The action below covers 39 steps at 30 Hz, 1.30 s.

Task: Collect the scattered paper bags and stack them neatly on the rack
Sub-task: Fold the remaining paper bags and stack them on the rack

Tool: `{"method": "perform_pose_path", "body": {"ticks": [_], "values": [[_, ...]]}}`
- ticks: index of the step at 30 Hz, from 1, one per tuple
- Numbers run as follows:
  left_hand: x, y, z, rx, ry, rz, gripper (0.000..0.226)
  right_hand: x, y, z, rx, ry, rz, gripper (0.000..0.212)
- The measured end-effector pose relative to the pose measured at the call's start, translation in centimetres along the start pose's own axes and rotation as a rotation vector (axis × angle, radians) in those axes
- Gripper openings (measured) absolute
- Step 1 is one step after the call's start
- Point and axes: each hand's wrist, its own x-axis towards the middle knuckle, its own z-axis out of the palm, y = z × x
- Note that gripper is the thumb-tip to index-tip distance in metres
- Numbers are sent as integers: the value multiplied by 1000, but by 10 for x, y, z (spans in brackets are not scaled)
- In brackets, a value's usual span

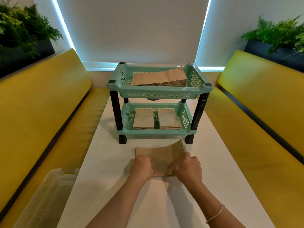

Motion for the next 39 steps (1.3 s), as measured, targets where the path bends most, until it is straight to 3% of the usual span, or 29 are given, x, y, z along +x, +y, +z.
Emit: {"method": "perform_pose_path", "body": {"ticks": [11, 15, 20, 22, 25, 28, 34, 39], "values": [[0, 3, 0, 46, 1, -28, 43, 0, -5, -10, 364, 72, -217, 40], [-1, 3, 0, -5, -5, -35, 51, 10, -6, -16, 388, -71, -124, 35], [-10, -9, -1, -444, 189, -230, 111, 11, 17, -40, 658, -318, 38, 34], [-15, -20, -3, -743, 259, -227, 117, 1, 32, -46, 795, -386, -26, 33], [-33, -35, -2, -1135, 265, -71, 88, -15, 51, -43, 923, -357, -100, 38], [-52, -41, 10, -1213, 277, 38, 57, -31, 63, -23, 907, -313, -86, 39], [-76, -33, 30, -1245, 243, 81, 42, -46, 64, 1, 939, -200, -58, 23], [-81, -33, 12, -1297, 228, 151, 40, -53, 55, -16, 1041, -158, -110, 27]]}}
